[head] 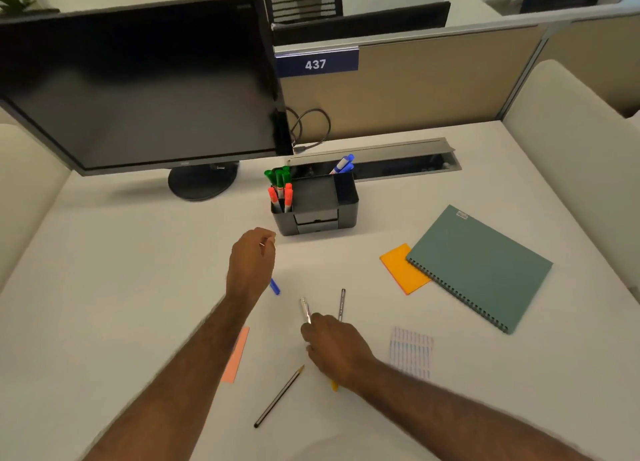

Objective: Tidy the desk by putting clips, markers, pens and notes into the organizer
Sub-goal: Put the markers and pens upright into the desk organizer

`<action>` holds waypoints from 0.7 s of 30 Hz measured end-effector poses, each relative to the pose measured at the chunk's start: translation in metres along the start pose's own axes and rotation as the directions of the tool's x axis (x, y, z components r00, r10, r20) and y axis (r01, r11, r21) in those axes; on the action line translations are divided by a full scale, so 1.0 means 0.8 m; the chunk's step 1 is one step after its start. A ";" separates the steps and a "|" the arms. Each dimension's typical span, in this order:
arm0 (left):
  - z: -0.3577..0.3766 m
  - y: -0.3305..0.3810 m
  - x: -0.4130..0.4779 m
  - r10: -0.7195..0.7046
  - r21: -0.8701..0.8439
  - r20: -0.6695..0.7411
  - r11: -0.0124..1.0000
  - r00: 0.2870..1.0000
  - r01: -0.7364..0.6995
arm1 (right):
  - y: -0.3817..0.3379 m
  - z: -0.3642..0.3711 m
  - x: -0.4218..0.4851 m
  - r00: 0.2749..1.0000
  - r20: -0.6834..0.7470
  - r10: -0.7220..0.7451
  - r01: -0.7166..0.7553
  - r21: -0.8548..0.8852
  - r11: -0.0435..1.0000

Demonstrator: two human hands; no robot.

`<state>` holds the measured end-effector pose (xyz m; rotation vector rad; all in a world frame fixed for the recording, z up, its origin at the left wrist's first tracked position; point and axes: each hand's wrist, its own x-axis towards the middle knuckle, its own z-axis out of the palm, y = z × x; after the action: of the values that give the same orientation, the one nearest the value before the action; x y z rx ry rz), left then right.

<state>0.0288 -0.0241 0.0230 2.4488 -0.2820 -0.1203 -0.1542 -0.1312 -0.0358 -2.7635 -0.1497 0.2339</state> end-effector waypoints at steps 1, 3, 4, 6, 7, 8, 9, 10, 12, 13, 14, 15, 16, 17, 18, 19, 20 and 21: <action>0.001 -0.006 -0.006 -0.006 -0.002 0.009 1.000 1.000 0.006 | 0.000 0.000 0.000 0.999 -0.015 0.032 -0.033 -0.021 0.999; 0.005 -0.017 -0.015 -0.043 -0.008 0.040 0.999 0.998 0.044 | 0.003 -0.004 0.001 0.998 -0.016 0.068 -0.069 -0.046 0.997; 0.008 -0.022 -0.019 -0.052 -0.015 0.054 0.998 0.997 0.053 | 0.005 -0.006 0.002 0.999 -0.011 0.049 -0.050 -0.060 0.997; 0.014 -0.031 -0.030 -0.023 -0.036 0.059 0.999 0.998 0.025 | 0.007 -0.011 0.002 0.999 0.000 -0.041 0.041 -0.084 0.996; 0.017 -0.034 -0.036 0.009 -0.048 0.057 0.999 0.998 -0.006 | 0.007 -0.013 0.001 0.995 0.004 -0.100 0.100 -0.098 0.990; 0.020 -0.036 -0.042 0.042 -0.058 0.059 0.998 0.997 -0.038 | 0.007 -0.015 -0.001 0.988 0.012 -0.156 0.157 -0.119 0.980; 0.023 -0.039 -0.046 0.070 -0.064 0.066 0.996 0.995 -0.065 | 0.007 -0.016 -0.002 0.979 0.028 -0.202 0.204 -0.146 0.968; 0.027 -0.041 -0.050 0.087 -0.068 0.079 0.994 0.993 -0.082 | 0.007 -0.017 -0.003 0.970 0.051 -0.238 0.244 -0.178 0.953; 0.032 -0.044 -0.056 0.106 -0.055 0.108 0.993 0.988 -0.101 | 0.008 -0.018 -0.004 0.953 0.088 -0.291 0.304 -0.235 0.923; 0.035 -0.045 -0.058 0.113 -0.044 0.117 0.993 0.987 -0.109 | 0.008 -0.018 -0.004 0.946 0.103 -0.308 0.324 -0.247 0.913; 0.037 -0.045 -0.059 0.119 -0.042 0.124 0.993 0.985 -0.115 | 0.010 -0.019 -0.004 0.939 0.115 -0.324 0.343 -0.254 0.904; 0.038 -0.044 -0.061 0.125 -0.046 0.131 0.992 0.984 -0.120 | 0.011 -0.021 -0.004 0.931 0.122 -0.344 0.365 -0.259 0.894; 0.039 -0.042 -0.062 0.131 -0.053 0.138 0.991 0.982 -0.124 | 0.012 -0.022 -0.003 0.921 0.125 -0.368 0.388 -0.261 0.884; 0.039 -0.041 -0.063 0.135 -0.057 0.148 0.990 0.980 -0.128 | 0.015 -0.024 -0.002 0.913 0.125 -0.388 0.408 -0.262 0.875; 0.039 -0.040 -0.063 0.138 -0.058 0.158 0.990 0.978 -0.130 | 0.017 -0.026 -0.001 0.907 0.119 -0.404 0.421 -0.267 0.867; 0.038 -0.039 -0.063 0.139 -0.059 0.169 0.990 0.976 -0.131 | 0.021 -0.027 0.000 0.902 0.103 -0.420 0.431 -0.278 0.858; 0.036 -0.037 -0.063 0.140 -0.061 0.177 0.989 0.974 -0.131 | 0.024 -0.028 0.001 0.896 0.082 -0.436 0.440 -0.289 0.850; 0.034 -0.035 -0.063 0.140 -0.065 0.183 0.989 0.973 -0.130 | 0.027 -0.029 0.002 0.891 0.061 -0.450 0.447 -0.295 0.844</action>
<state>-0.0199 -0.0073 -0.0150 2.3607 -0.5210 -0.2963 -0.1465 -0.1592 -0.0223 -2.9191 -0.8901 0.0735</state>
